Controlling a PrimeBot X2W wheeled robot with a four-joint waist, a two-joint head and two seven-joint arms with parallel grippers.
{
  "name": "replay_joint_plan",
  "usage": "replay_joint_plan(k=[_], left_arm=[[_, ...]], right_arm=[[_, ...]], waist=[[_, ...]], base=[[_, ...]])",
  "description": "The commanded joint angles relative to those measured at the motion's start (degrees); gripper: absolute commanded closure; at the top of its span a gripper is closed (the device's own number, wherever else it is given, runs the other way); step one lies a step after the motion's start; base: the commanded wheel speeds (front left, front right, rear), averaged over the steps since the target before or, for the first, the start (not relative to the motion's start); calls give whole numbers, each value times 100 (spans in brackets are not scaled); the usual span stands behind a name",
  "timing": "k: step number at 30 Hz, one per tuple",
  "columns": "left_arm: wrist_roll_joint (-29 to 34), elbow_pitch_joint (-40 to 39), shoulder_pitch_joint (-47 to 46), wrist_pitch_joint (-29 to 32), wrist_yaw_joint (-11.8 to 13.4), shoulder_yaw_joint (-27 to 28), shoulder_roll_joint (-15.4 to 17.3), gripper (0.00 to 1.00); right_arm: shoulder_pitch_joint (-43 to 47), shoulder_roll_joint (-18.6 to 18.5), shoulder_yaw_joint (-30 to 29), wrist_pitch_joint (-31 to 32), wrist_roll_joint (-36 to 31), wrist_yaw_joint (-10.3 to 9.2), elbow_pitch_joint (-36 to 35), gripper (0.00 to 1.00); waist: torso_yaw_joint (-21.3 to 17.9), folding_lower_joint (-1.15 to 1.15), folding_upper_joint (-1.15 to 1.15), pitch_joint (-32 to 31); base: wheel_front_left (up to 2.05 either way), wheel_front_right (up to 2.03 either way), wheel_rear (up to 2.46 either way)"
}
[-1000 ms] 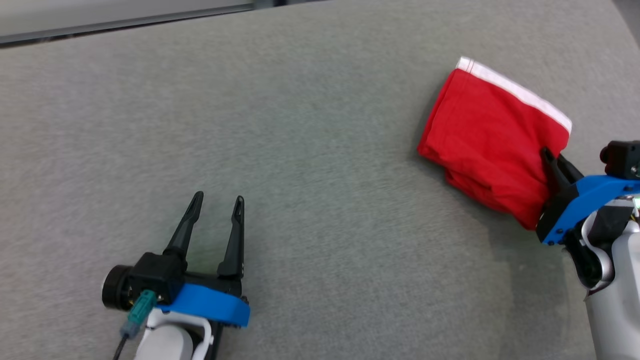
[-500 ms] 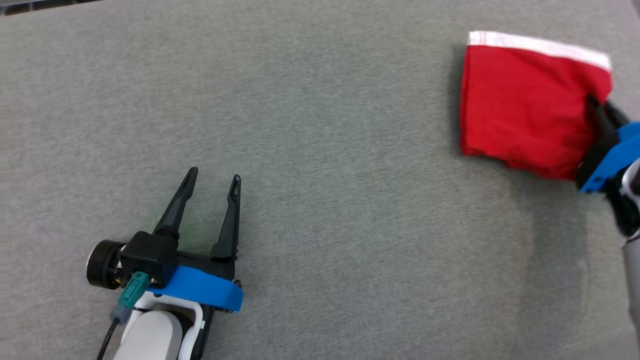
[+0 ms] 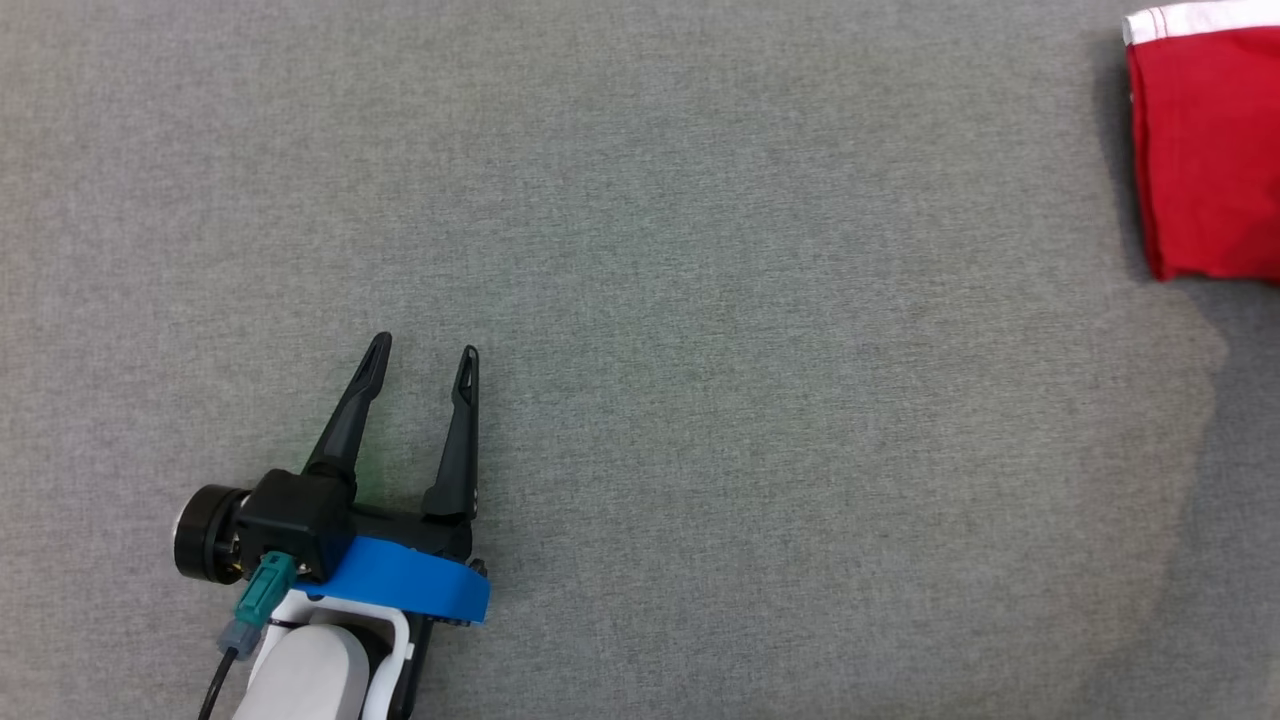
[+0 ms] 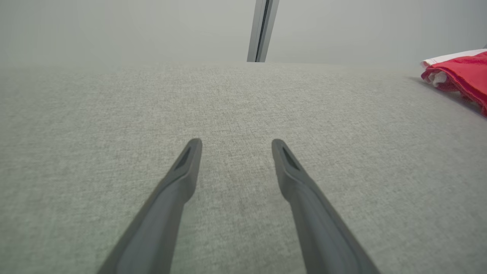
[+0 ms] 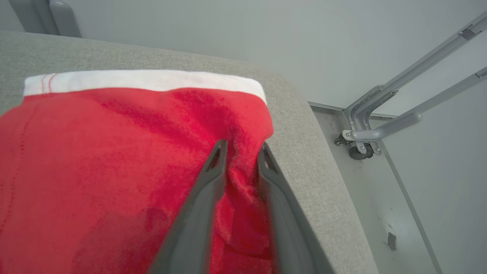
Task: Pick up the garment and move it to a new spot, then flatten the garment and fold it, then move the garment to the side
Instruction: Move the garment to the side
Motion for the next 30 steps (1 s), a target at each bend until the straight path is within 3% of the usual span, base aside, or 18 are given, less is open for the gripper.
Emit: replay_joint_plan(k=[1,7,15,22,27,30], left_arm=[[-40,5,-15,-42,27,2,-10,0],[-84,83,-83,-103,38,-15,-44,0],[-210,215,-104,-216,76,77,-47,0],[-457,538,-108,-406,129,342,-80,0],[-655,944,86,-513,176,555,-124,0],[-724,1194,253,-555,223,623,-165,0]], right_arm=[[-160,-24,-31,-169,-149,-2,44,0],[-325,176,9,-754,-447,-2,120,0],[-375,560,472,-1174,-139,-2,206,0],[-95,984,1160,-1527,233,-2,158,0],[286,1484,1301,-1888,601,-1,245,0],[635,1595,1356,-2121,666,-2,296,0]], waist=[[72,0,0,53],[69,0,0,13],[-36,0,0,-285],[-52,0,0,-861],[47,0,0,-1452],[160,0,0,-1794]], base=[[0,0,0],[0,0,0],[0,0,0],[0,0,0],[0,0,0],[0,0,0]])
